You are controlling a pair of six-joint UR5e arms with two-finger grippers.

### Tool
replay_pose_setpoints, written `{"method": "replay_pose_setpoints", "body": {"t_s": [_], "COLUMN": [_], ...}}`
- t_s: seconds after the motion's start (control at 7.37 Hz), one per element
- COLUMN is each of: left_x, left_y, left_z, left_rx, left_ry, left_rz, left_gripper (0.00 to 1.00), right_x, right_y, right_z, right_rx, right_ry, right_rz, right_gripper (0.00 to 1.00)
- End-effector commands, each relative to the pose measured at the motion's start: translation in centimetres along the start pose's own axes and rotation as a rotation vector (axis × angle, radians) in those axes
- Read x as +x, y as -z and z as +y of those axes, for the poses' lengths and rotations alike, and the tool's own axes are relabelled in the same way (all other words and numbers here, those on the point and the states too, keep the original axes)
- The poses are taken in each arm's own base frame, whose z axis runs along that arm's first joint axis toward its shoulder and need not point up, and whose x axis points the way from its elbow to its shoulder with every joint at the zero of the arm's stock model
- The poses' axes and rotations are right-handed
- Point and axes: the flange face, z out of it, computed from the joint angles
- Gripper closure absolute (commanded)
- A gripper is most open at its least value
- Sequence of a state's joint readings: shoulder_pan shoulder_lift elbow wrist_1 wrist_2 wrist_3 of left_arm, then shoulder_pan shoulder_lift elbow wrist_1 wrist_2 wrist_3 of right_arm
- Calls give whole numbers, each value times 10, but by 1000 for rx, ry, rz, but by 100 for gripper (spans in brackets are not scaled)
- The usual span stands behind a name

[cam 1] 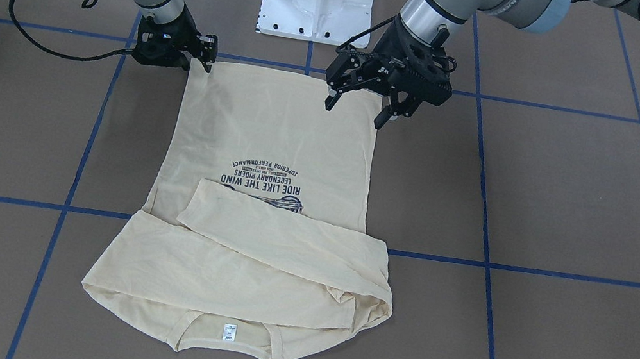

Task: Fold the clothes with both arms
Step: 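Lower the left gripper toward the hem corner nearest it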

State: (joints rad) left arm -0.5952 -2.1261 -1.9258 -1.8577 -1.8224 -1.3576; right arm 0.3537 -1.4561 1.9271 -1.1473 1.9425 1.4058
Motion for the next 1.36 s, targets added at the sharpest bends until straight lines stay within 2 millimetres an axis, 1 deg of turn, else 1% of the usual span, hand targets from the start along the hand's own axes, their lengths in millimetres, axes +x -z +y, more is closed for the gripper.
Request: {"method": "replay_pose_setpoints", "body": {"t_s": [0.0,0.14,0.27,0.41,0.54,0.68,0.81,1.09,1.22], "left_x": [1,1,1,1,0,0,0,0,0], "left_y": [1,1,0,0,-1,-1,-2,-1,3], "left_z": [0,0,0,0,0,0,0,0,-1], "left_rx": [1,1,0,0,0,0,-2,0,4], "left_ry": [-1,-1,0,0,0,0,0,1,0], "left_rz": [2,2,1,1,-1,-1,-2,-2,3], "left_gripper": [1,1,1,1,1,1,1,2,2], "right_x": [0,1,4,4,5,4,4,0,-3], "right_y": [-1,-2,-3,-2,-2,-2,-1,4,10], "right_z": [3,3,4,3,3,3,4,5,6], "right_rx": [-5,-6,-8,-7,-7,-8,-9,-6,-3], "right_ry": [2,3,2,1,0,1,2,7,10], "right_rz": [0,3,8,8,9,7,6,-7,-17], "right_gripper": [50,64,66,66,74,95,100,100,100]}}
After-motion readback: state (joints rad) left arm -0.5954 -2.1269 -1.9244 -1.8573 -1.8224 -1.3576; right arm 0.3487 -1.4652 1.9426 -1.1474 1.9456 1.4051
